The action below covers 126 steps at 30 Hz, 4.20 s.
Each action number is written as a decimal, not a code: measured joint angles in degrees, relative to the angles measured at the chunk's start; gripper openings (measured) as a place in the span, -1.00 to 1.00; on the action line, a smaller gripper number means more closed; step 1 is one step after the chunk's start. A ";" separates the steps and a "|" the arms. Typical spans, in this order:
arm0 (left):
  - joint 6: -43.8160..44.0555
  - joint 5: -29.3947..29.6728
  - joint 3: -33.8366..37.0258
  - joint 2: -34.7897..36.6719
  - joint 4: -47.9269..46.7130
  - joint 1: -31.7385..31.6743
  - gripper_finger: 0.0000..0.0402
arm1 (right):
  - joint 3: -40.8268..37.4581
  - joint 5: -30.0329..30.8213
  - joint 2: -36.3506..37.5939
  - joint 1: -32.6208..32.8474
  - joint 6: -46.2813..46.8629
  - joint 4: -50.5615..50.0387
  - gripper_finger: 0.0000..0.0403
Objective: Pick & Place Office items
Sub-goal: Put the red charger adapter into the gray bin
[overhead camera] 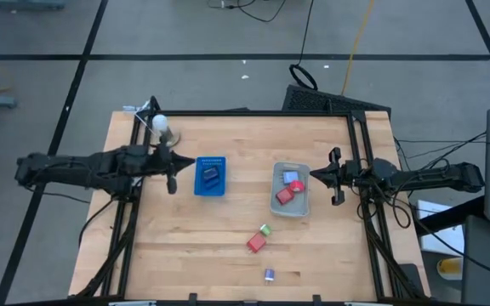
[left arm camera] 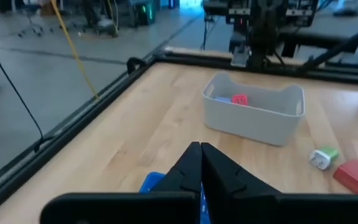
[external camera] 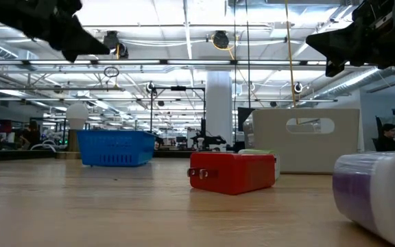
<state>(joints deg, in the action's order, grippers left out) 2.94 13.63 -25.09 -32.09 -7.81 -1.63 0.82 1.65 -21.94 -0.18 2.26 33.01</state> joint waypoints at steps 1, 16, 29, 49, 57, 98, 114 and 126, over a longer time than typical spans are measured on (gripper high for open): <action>0.20 0.02 2.01 1.30 1.82 -0.06 -0.99 | 0.00 0.00 -0.01 0.01 0.00 0.00 -1.00; 0.61 3.28 18.20 10.48 11.59 -0.69 -0.99 | -0.02 0.00 0.01 0.00 0.04 -0.02 -1.00; -1.10 3.38 24.27 10.35 20.01 -0.69 -0.99 | 0.00 -0.02 -0.30 0.00 -0.03 -0.08 -1.00; 0.33 2.72 24.25 10.38 21.24 -0.69 -0.95 | 20.28 -0.23 -27.35 5.55 -3.98 -18.17 -1.00; 1.01 2.73 24.25 10.38 19.78 -0.69 -0.97 | 39.22 -0.22 -46.36 11.96 -4.92 -33.48 -0.65; 2.73 1.36 24.19 10.35 17.37 -0.69 -0.89 | 74.13 -19.48 -90.87 16.58 -21.23 -47.16 0.77; 2.88 1.44 24.19 10.35 16.99 -0.69 -0.89 | 74.16 -19.81 -93.93 15.80 -25.69 -45.66 0.26; 2.82 1.42 24.19 10.37 16.37 -0.69 -0.89 | 73.30 -24.40 -84.90 14.46 -20.13 -44.41 -0.01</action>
<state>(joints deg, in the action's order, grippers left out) 5.76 15.05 -0.91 -21.72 8.56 -2.33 74.12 -22.75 -106.84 14.28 -17.87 -11.40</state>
